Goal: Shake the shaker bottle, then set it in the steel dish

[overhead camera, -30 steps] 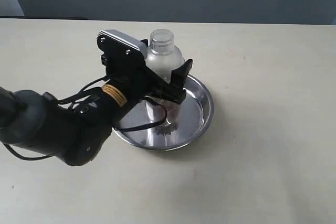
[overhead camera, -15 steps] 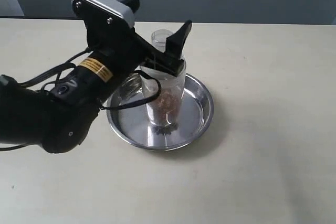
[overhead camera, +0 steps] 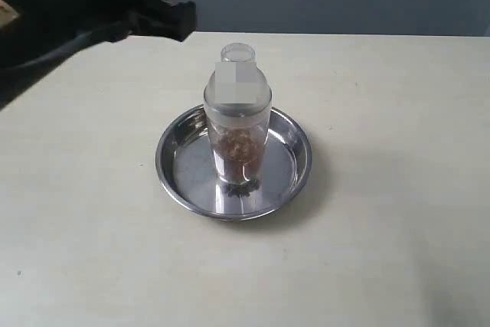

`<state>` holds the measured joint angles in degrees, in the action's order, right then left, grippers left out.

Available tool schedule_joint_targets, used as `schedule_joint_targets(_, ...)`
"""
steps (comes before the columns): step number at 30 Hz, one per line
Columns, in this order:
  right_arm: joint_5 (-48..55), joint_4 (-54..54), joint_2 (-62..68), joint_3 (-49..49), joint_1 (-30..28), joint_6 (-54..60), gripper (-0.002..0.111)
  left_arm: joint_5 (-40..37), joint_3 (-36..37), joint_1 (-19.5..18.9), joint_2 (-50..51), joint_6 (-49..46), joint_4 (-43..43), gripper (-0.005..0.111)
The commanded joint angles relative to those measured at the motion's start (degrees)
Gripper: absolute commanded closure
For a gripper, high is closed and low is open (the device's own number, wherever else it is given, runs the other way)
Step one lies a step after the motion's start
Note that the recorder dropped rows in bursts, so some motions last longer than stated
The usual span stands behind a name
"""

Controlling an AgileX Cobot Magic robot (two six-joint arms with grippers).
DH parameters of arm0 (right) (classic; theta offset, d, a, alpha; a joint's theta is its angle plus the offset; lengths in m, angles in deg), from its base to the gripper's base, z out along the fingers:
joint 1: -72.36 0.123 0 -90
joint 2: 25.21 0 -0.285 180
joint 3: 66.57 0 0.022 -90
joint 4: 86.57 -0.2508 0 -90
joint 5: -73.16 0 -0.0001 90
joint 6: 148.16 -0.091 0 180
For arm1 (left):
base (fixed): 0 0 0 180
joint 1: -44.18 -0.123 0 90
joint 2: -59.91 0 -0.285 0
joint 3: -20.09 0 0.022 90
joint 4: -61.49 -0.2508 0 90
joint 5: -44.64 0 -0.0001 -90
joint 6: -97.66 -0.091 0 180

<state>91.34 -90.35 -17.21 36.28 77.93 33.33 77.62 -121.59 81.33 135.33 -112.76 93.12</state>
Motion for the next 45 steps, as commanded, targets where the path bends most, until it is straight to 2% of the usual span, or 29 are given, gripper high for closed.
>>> schedule_joint_targets(1,-0.69,0.08,-0.22,-0.07,0.20,0.01,0.109,-14.23,-0.22,0.05,-8.92,-16.33,3.72,0.104)
schedule_joint_targets(4,-0.69,0.08,-0.22,-0.07,0.20,0.01,0.109,-20.04,-0.22,0.05,-13.30,-17.57,8.95,0.105)
schedule_joint_targets(8,-0.69,0.08,-0.22,-0.07,0.20,0.01,0.109,-21.65,-0.22,0.05,-17.19,-17.72,8.75,0.105)
schedule_joint_targets(14,-0.69,0.08,-0.22,-0.07,0.20,0.01,0.109,-20.96,-0.22,0.05,-19.97,-17.72,8.75,0.105)
schedule_joint_targets(15,-0.69,0.08,-0.22,-0.07,0.20,0.01,0.109,-16.45,-0.22,0.05,-19.97,-19.40,5.78,0.105)
schedule_joint_targets(17,-0.69,0.08,-0.22,-0.07,0.20,0.01,0.109,-11.90,0.62,0.05,-21.10,-18.69,8.16,0.105)
schedule_joint_targets(19,-0.69,0.08,-0.22,-0.07,0.20,0.01,0.109,-12.63,4.51,-0.17,-24.65,-17.98,8.43,0.105)
schedule_joint_targets(20,-0.69,0.08,-0.22,-0.07,0.20,0.01,0.109,-14.26,8.08,-1.33,-26.84,-13.57,6.88,0.105)
schedule_joint_targets(22,-0.69,0.08,-0.22,-0.07,0.20,0.01,0.109,-15.58,15.78,-6.19,-31.61,0.50,0.70,0.105)
schedule_joint_targets(23,-0.69,0.08,-0.22,-0.07,0.20,0.01,0.109,-17.29,20.09,-10.29,-34.33,9.85,-6.30,0.105)
schedule_joint_targets(24,-0.69,0.08,-0.22,-0.07,0.20,0.01,0.109,-19.01,21.95,-12.72,-35.76,14.52,-10.69,0.105)
schedule_joint_targets(25,-0.69,0.08,-0.22,-0.07,0.20,0.01,0.109,-23.32,24.54,-17.22,-38.57,22.85,-17.40,0.105)
schedule_joint_targets(27,-0.69,0.08,-0.22,-0.07,0.20,0.01,0.109,-28.52,27.64,-23.48,-43.87,26.92,-20.69,0.105)
schedule_joint_targets(30,-0.69,0.08,-0.22,-0.07,0.20,0.01,0.109,-30.10,33.49,-30.04,-53.95,26.92,-20.98,0.105)
schedule_joint_targets(33,-0.69,0.08,-0.22,-0.07,0.20,0.01,0.109,-30.85,37.94,-33.36,-61.38,27.04,-20.61,0.105)
schedule_joint_targets(35,-0.69,0.08,-0.22,-0.07,0.20,0.01,0.109,-33.47,38.90,-35.18,-65.20,27.35,-20.61,0.105)
schedule_joint_targets(36,-0.69,0.08,-0.22,-0.07,0.20,0.01,0.109,-37.89,38.90,-36.04,-67.36,27.91,-20.99,0.105)
schedule_joint_targets(39,-0.69,0.08,-0.22,-0.07,0.20,0.01,0.109,-42.29,38.90,-37.15,-67.64,27.91,-21.26,0.105)
schedule_joint_targets(45,-0.69,0.08,-0.22,-0.07,0.20,0.01,0.109,-45.77,38.90,-37.60,-67.64,27.91,-21.26,0.105)
